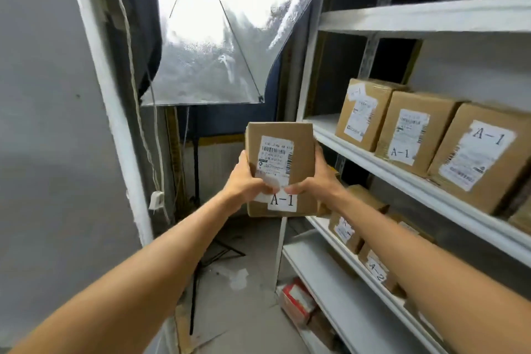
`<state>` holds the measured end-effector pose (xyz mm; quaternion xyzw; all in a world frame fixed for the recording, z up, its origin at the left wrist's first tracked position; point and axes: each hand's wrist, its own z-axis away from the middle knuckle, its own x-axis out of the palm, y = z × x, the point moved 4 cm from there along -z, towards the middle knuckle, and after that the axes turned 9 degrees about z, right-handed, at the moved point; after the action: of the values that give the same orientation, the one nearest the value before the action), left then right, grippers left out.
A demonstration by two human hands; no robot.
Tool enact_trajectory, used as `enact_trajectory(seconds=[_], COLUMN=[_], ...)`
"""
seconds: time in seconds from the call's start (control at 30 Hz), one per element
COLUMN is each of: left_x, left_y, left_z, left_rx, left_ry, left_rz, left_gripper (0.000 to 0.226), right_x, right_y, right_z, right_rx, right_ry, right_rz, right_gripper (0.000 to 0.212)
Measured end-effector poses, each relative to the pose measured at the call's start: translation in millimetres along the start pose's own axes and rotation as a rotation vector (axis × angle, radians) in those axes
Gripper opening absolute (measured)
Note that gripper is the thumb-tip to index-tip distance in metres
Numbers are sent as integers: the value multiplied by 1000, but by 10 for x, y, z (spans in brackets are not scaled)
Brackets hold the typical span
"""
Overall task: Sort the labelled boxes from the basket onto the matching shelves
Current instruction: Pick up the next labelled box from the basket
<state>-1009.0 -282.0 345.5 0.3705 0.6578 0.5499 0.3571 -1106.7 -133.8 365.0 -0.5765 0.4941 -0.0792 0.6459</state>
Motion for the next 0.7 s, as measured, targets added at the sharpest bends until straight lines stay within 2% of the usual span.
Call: enact_trajectory(seconds=[0.07,0.17,0.33,0.5,0.6,0.7], left_x=[-2,-74,-35,101,201,263], left_y=[1,37,81,132,153,164], left_z=[-233,-662,-1359,-2043,-2401,-2689], left_rx=[-14,17,37,54,68,118], left_ry=[19,33,-92,-109,-83,1], left_rz=[10,-36,-5,22,29,37], left_gripper=[81,87,63,58,63,86], right_x=[-70,-145,-257,-544,-748,-899], right_y=[-9,-16,87,234,288,294], right_z=[-180,-483,-1043,-1646,-1968,-2252], right_rx=[48,68,69,74,57,11], right_ry=[4,56,158,203,204,204], right_rz=[-5,4,88,132,132,152], right_gripper=[133,131,132,124,122,115])
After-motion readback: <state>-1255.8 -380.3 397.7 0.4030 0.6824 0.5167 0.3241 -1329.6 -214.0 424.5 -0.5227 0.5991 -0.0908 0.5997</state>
